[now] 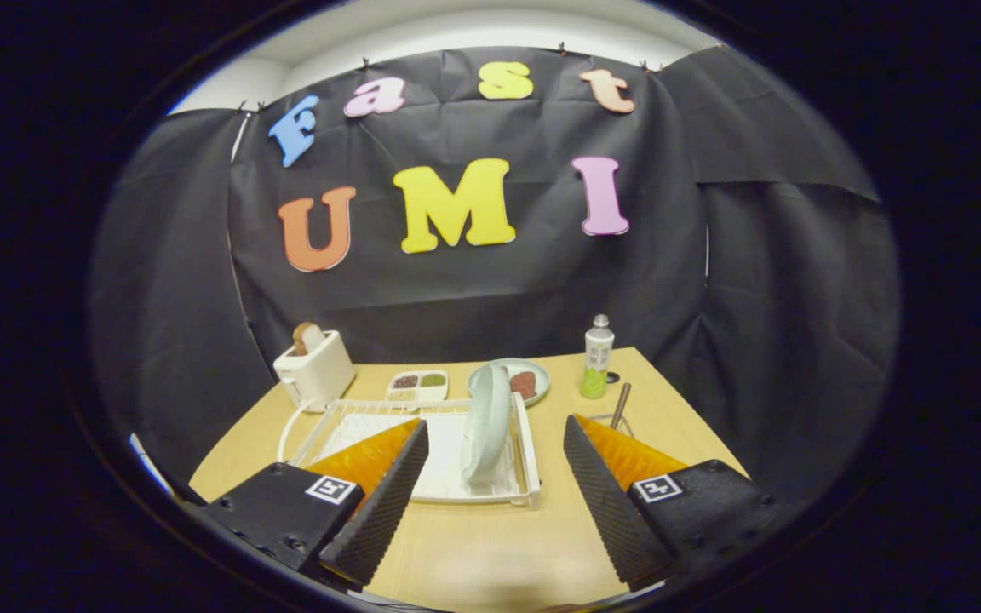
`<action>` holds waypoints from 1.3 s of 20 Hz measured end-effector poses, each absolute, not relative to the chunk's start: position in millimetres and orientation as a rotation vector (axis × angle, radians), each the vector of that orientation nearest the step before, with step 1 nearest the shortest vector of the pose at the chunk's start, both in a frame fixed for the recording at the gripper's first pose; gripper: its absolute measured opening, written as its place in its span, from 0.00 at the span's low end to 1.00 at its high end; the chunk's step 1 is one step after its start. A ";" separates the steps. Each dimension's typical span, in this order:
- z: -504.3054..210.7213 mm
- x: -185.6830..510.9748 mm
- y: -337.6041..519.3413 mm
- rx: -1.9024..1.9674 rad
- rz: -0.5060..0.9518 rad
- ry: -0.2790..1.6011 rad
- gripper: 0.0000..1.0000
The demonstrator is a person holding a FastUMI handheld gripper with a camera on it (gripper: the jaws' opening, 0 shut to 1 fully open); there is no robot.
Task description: Take the plate from the dish rack, then take the spoon from the basket and place it into the plate.
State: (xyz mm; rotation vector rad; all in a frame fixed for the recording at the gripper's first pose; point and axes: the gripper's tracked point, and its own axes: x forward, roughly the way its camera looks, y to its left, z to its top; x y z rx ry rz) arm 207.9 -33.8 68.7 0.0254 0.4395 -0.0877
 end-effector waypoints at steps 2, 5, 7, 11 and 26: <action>62.7 238.2 -41.2 -0.026 -0.120 0.519 1.00; 48.3 279.2 -43.4 -0.032 -0.123 0.635 1.00; 41.0 297.0 -46.2 -0.040 -0.148 0.712 1.00; 40.8 335.8 -40.0 -0.067 -0.147 0.783 1.00; 7.2 366.5 -58.0 -0.214 -0.447 1.126 0.31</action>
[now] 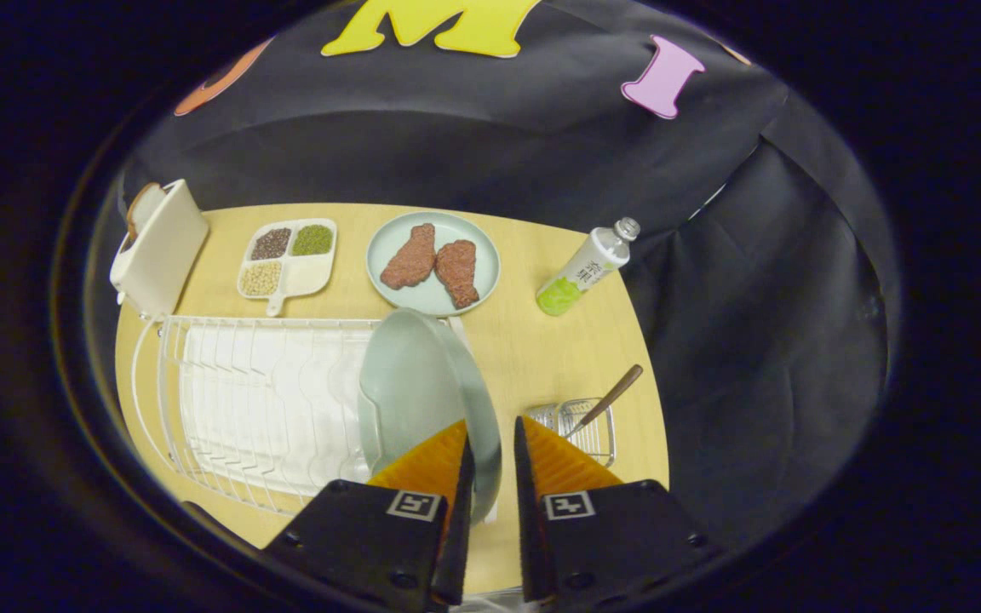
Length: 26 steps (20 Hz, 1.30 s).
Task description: Take the plate from the dish rack, then take the spoon from the basket and place it into the plate.
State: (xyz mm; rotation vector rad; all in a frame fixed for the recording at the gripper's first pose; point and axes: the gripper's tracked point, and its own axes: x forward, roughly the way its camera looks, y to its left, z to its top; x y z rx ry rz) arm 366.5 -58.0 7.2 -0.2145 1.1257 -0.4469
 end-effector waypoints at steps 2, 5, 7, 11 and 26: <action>8.9 364.3 -55.6 -0.236 -0.465 1.135 0.16; 21.6 359.3 -52.9 -0.312 -0.514 1.107 0.08; 24.6 360.7 -49.6 -0.355 -0.531 1.091 0.08; 31.2 359.3 -42.8 -0.392 -0.550 1.060 0.07; 74.5 274.0 -7.3 -0.305 -0.418 0.844 0.07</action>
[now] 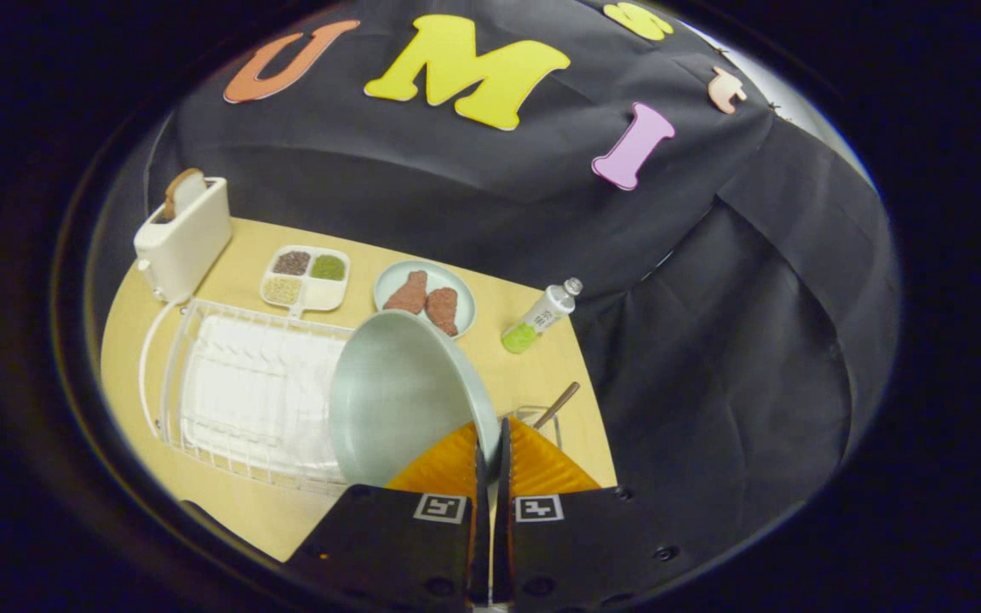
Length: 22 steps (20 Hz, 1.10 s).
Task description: Take the plate from the dish rack, then take the spoon from the basket and place it into the plate.
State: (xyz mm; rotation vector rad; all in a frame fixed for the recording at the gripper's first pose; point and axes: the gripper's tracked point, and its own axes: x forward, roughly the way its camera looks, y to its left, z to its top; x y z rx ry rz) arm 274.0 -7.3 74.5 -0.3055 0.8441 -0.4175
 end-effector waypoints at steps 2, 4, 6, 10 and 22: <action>67.4 243.6 2.5 -0.249 -0.345 0.829 0.07; 50.1 218.4 9.1 -0.187 -0.265 0.827 0.07; 27.9 192.6 10.6 -0.127 -0.208 0.839 0.07; -24.9 155.6 16.1 -0.034 -0.120 0.883 0.07; -138.7 109.9 -9.1 0.233 -0.023 0.992 0.07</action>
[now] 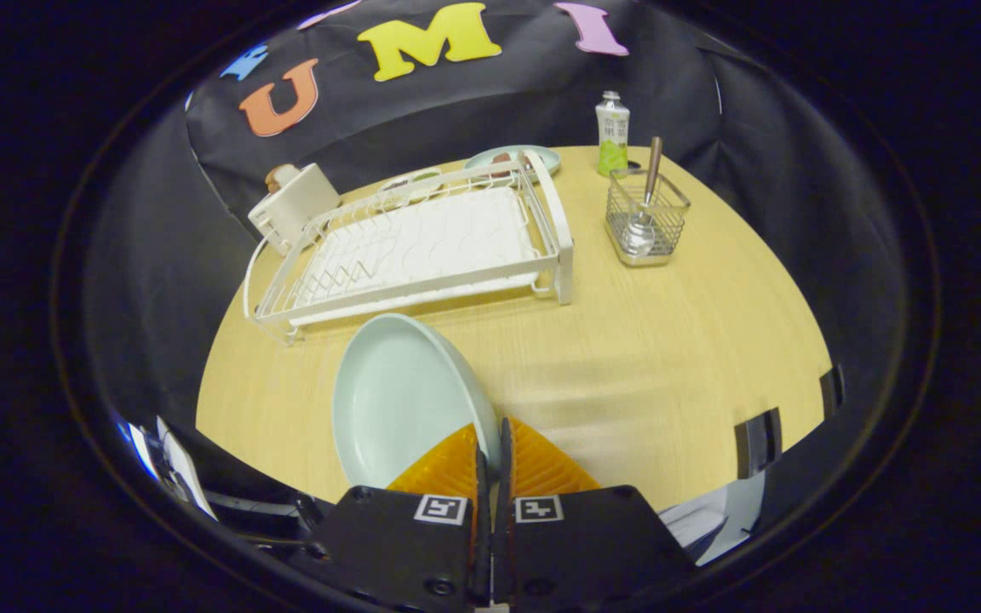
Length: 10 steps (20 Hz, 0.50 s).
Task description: Take the plate from the dish rack, then take the spoon from the basket and place it into the plate.
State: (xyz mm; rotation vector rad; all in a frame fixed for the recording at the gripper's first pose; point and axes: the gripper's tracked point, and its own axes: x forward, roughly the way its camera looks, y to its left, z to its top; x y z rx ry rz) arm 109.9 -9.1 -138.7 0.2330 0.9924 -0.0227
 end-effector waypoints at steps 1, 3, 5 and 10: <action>-145.3 113.2 -12.5 0.248 -0.034 0.992 0.07; -154.7 117.9 -9.3 0.271 -0.008 1.004 0.07; -163.7 120.3 -10.4 0.270 0.000 1.019 0.07; -178.0 119.1 -28.7 0.237 -0.066 1.060 0.12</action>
